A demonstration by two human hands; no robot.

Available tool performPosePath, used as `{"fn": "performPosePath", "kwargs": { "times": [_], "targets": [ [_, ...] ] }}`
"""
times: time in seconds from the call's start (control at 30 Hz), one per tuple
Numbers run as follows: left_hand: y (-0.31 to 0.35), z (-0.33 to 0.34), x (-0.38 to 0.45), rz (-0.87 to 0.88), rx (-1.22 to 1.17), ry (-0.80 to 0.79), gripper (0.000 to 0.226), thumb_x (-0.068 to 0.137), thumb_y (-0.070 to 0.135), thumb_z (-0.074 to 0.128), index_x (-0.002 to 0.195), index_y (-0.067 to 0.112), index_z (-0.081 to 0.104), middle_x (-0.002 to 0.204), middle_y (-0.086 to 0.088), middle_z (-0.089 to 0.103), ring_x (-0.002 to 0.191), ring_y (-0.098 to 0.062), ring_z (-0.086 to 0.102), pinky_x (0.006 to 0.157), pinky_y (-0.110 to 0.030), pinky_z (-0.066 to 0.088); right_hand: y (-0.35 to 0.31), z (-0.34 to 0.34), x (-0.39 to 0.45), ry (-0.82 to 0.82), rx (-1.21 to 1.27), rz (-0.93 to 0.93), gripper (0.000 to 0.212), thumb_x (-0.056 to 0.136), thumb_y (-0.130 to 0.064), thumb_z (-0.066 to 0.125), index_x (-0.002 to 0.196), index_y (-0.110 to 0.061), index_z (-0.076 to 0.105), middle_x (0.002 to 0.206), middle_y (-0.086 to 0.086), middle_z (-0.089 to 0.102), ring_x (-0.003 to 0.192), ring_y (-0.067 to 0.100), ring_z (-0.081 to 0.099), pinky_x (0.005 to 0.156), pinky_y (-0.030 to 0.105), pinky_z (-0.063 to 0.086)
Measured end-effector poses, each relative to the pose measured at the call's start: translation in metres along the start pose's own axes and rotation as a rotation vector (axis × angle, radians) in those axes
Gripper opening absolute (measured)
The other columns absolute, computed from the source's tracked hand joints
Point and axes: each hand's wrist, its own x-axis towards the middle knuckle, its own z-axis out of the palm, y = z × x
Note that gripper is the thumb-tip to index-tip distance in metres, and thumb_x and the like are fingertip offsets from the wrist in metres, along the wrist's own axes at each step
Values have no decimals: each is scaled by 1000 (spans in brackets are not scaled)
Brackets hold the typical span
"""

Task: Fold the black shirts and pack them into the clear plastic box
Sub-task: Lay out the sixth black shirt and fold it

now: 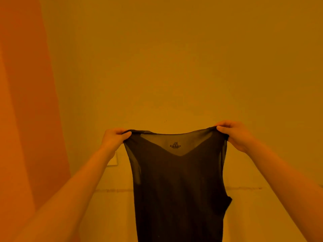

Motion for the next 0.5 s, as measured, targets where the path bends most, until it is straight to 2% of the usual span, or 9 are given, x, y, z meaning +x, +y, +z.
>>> {"fn": "performPosePath", "kwargs": {
  "times": [0.1,0.2,0.3,0.4,0.5],
  "targets": [
    [8,-4,-4,-87,-129,-61,6,88,7,60,84,11,62,82,-3,62,78,-13,59,63,-20,46,0,0,3,-10,-56,22,21,87,5,54,75,-12,59,52,-8,62,56,5,59,51,13,47],
    [12,-8,-4,-163,-242,-74,3,87,9,60,87,12,62,84,-2,63,78,-11,59,65,-24,45,-3,-1,7,-20,56,21,24,84,12,52,79,-11,57,53,-8,64,51,2,61,51,12,49],
    [13,-12,-2,-175,-261,-88,6,87,6,60,86,12,61,86,-5,64,79,-12,60,67,-23,50,-7,1,9,-87,86,31,30,82,16,51,83,-12,60,71,2,67,61,6,64,54,13,52],
    [17,-14,1,-139,-199,-110,10,86,2,59,95,6,62,89,-8,63,81,-14,61,70,-20,52,-7,0,11,-190,-249,9,30,82,12,56,89,-15,65,92,6,63,83,10,59,66,17,52],
    [19,-16,4,-45,11,-108,17,86,2,60,101,8,62,83,-5,61,79,-14,58,70,-20,49,-9,-3,13,-229,-597,-35,22,82,4,62,79,-17,67,81,2,64,78,13,57,70,24,46]
  ]
}}
